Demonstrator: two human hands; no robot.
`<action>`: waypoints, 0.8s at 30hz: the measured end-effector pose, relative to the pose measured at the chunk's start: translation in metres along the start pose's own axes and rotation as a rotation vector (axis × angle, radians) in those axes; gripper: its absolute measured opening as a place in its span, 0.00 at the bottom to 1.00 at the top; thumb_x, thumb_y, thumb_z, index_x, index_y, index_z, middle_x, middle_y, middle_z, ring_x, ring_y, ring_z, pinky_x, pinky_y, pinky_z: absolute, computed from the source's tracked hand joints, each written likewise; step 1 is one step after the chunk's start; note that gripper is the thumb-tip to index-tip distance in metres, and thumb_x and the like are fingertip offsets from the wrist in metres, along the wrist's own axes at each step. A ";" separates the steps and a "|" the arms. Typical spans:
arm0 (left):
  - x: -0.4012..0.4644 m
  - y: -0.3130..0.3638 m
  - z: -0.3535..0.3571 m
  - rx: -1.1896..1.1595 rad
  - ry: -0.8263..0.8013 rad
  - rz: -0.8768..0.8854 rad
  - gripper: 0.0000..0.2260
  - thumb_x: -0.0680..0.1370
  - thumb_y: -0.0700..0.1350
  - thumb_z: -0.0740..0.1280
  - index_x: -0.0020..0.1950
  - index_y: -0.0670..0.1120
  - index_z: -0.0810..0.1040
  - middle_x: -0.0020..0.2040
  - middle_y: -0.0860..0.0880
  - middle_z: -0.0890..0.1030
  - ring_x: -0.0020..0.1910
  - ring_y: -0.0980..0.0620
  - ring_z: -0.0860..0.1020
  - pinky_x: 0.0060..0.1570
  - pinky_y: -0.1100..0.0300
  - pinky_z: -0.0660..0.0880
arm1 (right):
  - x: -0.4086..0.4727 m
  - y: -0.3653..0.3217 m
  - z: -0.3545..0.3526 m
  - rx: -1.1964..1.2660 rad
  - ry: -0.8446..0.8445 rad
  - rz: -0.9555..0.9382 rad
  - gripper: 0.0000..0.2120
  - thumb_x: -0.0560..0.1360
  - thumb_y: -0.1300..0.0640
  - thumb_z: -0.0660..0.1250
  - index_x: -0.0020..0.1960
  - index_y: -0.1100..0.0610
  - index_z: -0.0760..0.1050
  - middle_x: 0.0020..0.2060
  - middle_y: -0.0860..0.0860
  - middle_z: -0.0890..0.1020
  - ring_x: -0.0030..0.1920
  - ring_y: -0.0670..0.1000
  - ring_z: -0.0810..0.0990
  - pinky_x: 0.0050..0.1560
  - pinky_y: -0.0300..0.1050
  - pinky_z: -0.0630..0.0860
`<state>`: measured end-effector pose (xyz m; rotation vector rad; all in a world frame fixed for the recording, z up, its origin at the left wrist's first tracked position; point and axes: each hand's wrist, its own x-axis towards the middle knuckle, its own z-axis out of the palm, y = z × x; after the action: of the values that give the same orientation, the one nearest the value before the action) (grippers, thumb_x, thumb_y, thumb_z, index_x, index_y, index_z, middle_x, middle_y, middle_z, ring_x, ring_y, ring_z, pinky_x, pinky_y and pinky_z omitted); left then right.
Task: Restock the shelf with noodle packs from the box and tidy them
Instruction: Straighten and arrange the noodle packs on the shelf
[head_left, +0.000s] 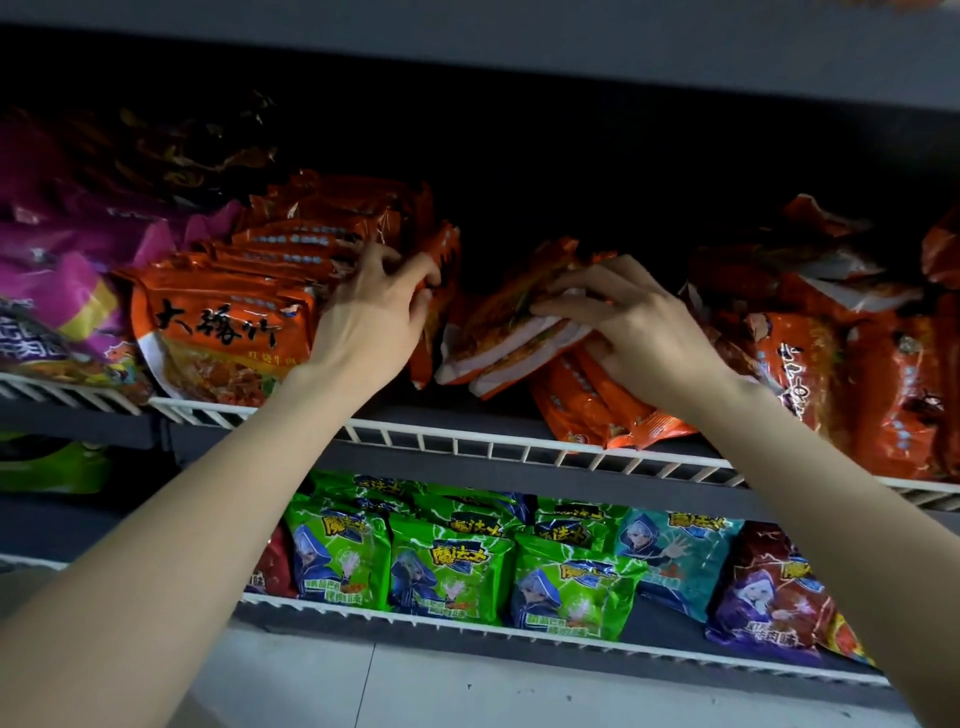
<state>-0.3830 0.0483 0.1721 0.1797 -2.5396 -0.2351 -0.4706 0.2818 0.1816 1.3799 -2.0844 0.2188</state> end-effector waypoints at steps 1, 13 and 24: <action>0.000 -0.001 -0.001 -0.017 0.005 -0.008 0.10 0.80 0.45 0.60 0.61 0.49 0.72 0.63 0.42 0.68 0.45 0.41 0.78 0.34 0.58 0.68 | 0.002 -0.006 0.002 0.000 0.013 -0.015 0.23 0.69 0.72 0.65 0.60 0.55 0.79 0.58 0.56 0.79 0.58 0.62 0.75 0.41 0.57 0.80; -0.004 0.004 -0.004 -0.101 0.032 -0.142 0.16 0.80 0.47 0.59 0.69 0.49 0.68 0.71 0.45 0.63 0.60 0.41 0.73 0.51 0.53 0.71 | -0.014 -0.059 0.014 0.096 0.150 0.167 0.20 0.69 0.69 0.66 0.59 0.56 0.78 0.54 0.55 0.79 0.55 0.62 0.74 0.36 0.55 0.79; -0.009 0.002 -0.002 -0.118 0.168 0.061 0.24 0.70 0.37 0.72 0.65 0.46 0.71 0.68 0.45 0.68 0.56 0.39 0.77 0.51 0.47 0.78 | 0.017 -0.044 -0.027 0.321 -0.145 0.171 0.20 0.74 0.49 0.61 0.63 0.52 0.76 0.60 0.50 0.78 0.60 0.52 0.76 0.57 0.52 0.76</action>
<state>-0.3748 0.0514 0.1697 0.0732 -2.3530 -0.3312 -0.4252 0.2611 0.2044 1.4342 -2.3688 0.5608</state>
